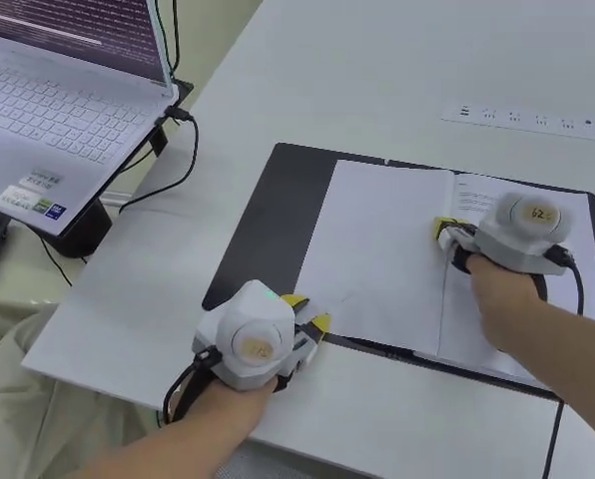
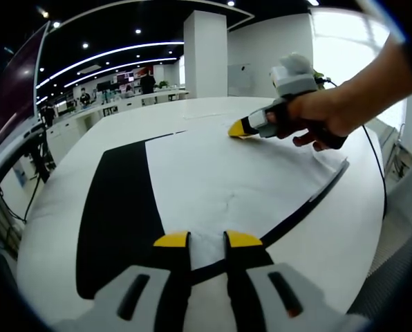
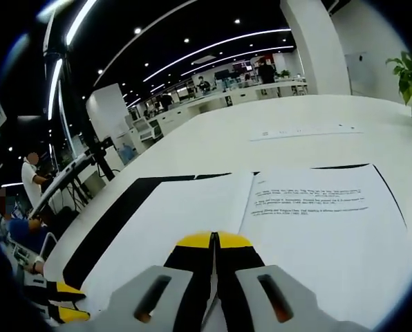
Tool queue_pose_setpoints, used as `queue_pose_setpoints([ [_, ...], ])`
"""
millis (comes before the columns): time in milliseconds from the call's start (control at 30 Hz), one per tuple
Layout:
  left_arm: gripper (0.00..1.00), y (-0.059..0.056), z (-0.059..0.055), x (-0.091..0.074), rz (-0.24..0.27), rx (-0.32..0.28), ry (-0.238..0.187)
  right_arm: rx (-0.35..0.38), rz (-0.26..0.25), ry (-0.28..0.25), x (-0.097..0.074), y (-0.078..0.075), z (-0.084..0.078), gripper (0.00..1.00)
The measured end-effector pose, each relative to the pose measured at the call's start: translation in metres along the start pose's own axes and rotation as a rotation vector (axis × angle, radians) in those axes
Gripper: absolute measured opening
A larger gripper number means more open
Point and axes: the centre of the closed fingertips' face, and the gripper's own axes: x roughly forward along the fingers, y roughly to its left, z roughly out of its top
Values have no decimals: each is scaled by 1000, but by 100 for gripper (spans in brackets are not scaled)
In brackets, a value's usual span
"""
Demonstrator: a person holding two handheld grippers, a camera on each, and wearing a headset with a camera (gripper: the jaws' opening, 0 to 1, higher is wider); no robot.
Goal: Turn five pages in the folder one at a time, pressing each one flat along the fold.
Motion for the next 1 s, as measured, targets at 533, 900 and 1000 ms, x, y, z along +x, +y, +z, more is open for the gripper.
queue_pose_setpoints([
  [533, 17, 0, 0, -2, 4, -5, -6, -7, -39, 0, 27, -23, 17, 0],
  [900, 18, -1, 1, -2, 6, -5, -8, -13, -41, -5, 50, -37, 29, 0],
  [1000, 18, -1, 1, -2, 7, -5, -8, -12, -45, -9, 55, -41, 33, 0],
])
